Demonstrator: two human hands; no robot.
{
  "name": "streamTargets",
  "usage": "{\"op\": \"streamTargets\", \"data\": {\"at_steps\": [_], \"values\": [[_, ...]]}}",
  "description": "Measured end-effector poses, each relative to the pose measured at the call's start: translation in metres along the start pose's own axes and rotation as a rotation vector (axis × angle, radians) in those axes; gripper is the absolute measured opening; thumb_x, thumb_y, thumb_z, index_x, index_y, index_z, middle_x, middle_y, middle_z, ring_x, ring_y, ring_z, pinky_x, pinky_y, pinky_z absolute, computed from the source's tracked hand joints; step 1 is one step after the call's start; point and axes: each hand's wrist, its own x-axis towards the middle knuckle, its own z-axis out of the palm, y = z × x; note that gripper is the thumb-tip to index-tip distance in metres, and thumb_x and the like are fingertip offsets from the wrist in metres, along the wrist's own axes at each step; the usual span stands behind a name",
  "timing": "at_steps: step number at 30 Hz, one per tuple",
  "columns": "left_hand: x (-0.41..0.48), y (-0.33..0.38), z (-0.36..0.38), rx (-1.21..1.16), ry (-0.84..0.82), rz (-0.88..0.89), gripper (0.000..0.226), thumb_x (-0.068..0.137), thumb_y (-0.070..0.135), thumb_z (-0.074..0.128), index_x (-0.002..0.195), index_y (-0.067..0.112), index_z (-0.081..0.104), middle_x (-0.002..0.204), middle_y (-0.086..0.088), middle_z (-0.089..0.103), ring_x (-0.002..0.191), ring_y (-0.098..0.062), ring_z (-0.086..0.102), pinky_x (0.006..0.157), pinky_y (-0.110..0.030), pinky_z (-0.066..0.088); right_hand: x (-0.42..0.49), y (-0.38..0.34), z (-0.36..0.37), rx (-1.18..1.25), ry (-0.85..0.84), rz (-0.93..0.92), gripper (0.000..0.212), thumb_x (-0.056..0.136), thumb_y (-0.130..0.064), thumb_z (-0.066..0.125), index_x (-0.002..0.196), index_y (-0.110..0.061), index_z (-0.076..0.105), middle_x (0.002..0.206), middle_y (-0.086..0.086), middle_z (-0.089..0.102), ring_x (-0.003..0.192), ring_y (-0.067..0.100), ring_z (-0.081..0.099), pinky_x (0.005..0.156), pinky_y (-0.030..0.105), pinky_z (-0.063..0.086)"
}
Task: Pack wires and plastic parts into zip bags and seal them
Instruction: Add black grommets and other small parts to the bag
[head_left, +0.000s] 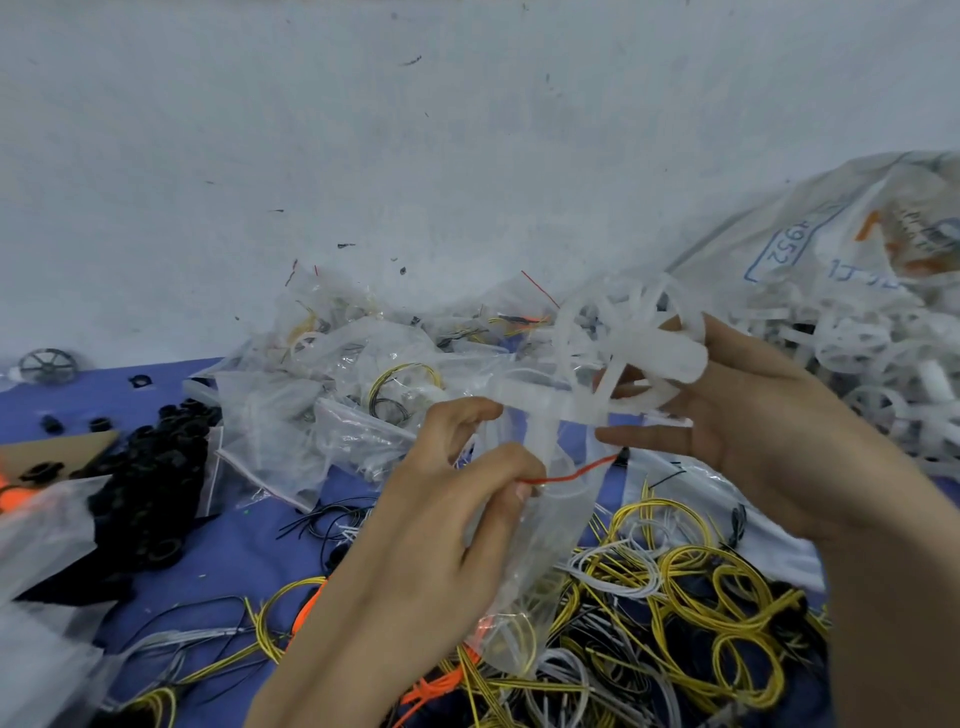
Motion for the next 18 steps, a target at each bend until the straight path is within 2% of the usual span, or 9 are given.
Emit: {"op": "streamTargets", "data": {"at_steps": [1, 5, 7, 9, 11, 13, 15, 16, 18], "values": [[0.0, 0.0, -0.001, -0.002, 0.007, -0.001, 0.019, 0.092, 0.043, 0.036, 0.097, 0.042, 0.054, 0.131, 0.017, 0.037, 0.123, 0.006, 0.039, 0.094, 0.0, 0.023, 0.015, -0.014, 0.009, -0.012, 0.041, 0.04, 0.039, 0.066, -0.032, 0.062, 0.103, -0.018, 0.068, 0.099, 0.003, 0.073, 0.092, 0.022, 0.07, 0.065, 0.032, 0.058], [0.0, 0.003, -0.002, -0.015, 0.01, -0.005, 0.022, 0.091, 0.047, 0.034, 0.098, 0.042, 0.054, 0.132, 0.021, 0.035, 0.126, 0.01, 0.032, 0.094, 0.002, 0.021, 0.023, -0.014, 0.013, -0.112, 0.128, -0.049, 0.014, 0.093, -0.013, 0.051, 0.099, -0.013, 0.064, 0.092, 0.003, 0.072, 0.082, 0.016, 0.068, 0.059, 0.028, 0.056], [0.0, 0.004, -0.002, -0.013, 0.01, -0.002, 0.021, 0.092, 0.047, 0.034, 0.098, 0.042, 0.053, 0.131, 0.021, 0.035, 0.126, 0.012, 0.03, 0.094, 0.002, 0.021, 0.027, -0.01, 0.016, -0.208, 0.161, -0.062, 0.007, 0.094, -0.007, 0.05, 0.089, -0.006, 0.055, 0.092, 0.015, 0.067, 0.075, 0.013, 0.065, 0.055, 0.025, 0.054], [0.0, 0.005, -0.003, -0.021, 0.014, -0.008, 0.018, 0.093, 0.044, 0.038, 0.099, 0.042, 0.054, 0.132, 0.02, 0.036, 0.126, 0.012, 0.031, 0.093, 0.002, 0.022, 0.032, -0.006, 0.023, -0.35, 0.172, -0.092, 0.015, 0.091, -0.001, 0.053, 0.08, -0.01, 0.049, 0.092, 0.019, 0.062, 0.073, 0.013, 0.065, 0.057, 0.025, 0.055], [0.0, 0.008, -0.005, -0.035, 0.024, -0.015, 0.016, 0.093, 0.04, 0.041, 0.1, 0.041, 0.055, 0.131, 0.018, 0.039, 0.126, 0.013, 0.031, 0.093, 0.002, 0.023, 0.035, 0.002, 0.03, -0.536, 0.227, -0.16, 0.026, 0.086, 0.002, 0.056, 0.075, -0.019, 0.047, 0.082, 0.005, 0.062, 0.08, 0.019, 0.064, 0.068, 0.029, 0.055], [0.0, 0.01, -0.006, -0.042, 0.046, -0.006, 0.016, 0.092, 0.041, 0.042, 0.099, 0.041, 0.056, 0.13, 0.019, 0.041, 0.125, 0.016, 0.031, 0.093, 0.003, 0.022, 0.037, 0.006, 0.039, -0.752, 0.291, -0.222, 0.031, 0.082, 0.003, 0.059, 0.074, -0.024, 0.045, 0.078, -0.006, 0.057, 0.082, 0.019, 0.058, 0.068, 0.017, 0.045], [0.0, 0.01, -0.007, -0.037, 0.083, 0.005, 0.016, 0.091, 0.042, 0.042, 0.099, 0.042, 0.056, 0.129, 0.02, 0.041, 0.123, 0.02, 0.031, 0.091, 0.004, 0.022, 0.035, 0.006, 0.046, -0.859, 0.222, -0.238, 0.025, 0.078, 0.003, 0.06, 0.078, -0.02, 0.049, 0.081, -0.003, 0.056, 0.081, 0.018, 0.054, 0.068, 0.019, 0.043], [0.0, 0.009, -0.007, -0.028, 0.103, 0.003, 0.014, 0.091, 0.041, 0.044, 0.098, 0.043, 0.056, 0.127, 0.019, 0.043, 0.121, 0.023, 0.031, 0.09, 0.004, 0.023, 0.033, 0.005, 0.047, -0.86, 0.143, -0.213, 0.022, 0.077, 0.002, 0.06, 0.082, -0.018, 0.051, 0.083, -0.003, 0.057, 0.082, 0.016, 0.054, 0.071, 0.021, 0.044], [0.001, 0.004, -0.009, -0.007, 0.138, -0.01, 0.013, 0.09, 0.034, 0.047, 0.091, 0.042, 0.057, 0.124, 0.014, 0.045, 0.116, 0.026, 0.031, 0.088, 0.004, 0.025, 0.028, -0.002, 0.041, -0.811, -0.053, -0.142, 0.022, 0.077, -0.003, 0.059, 0.088, -0.021, 0.056, 0.088, -0.012, 0.06, 0.087, 0.003, 0.056, 0.078, 0.016, 0.044]]}}
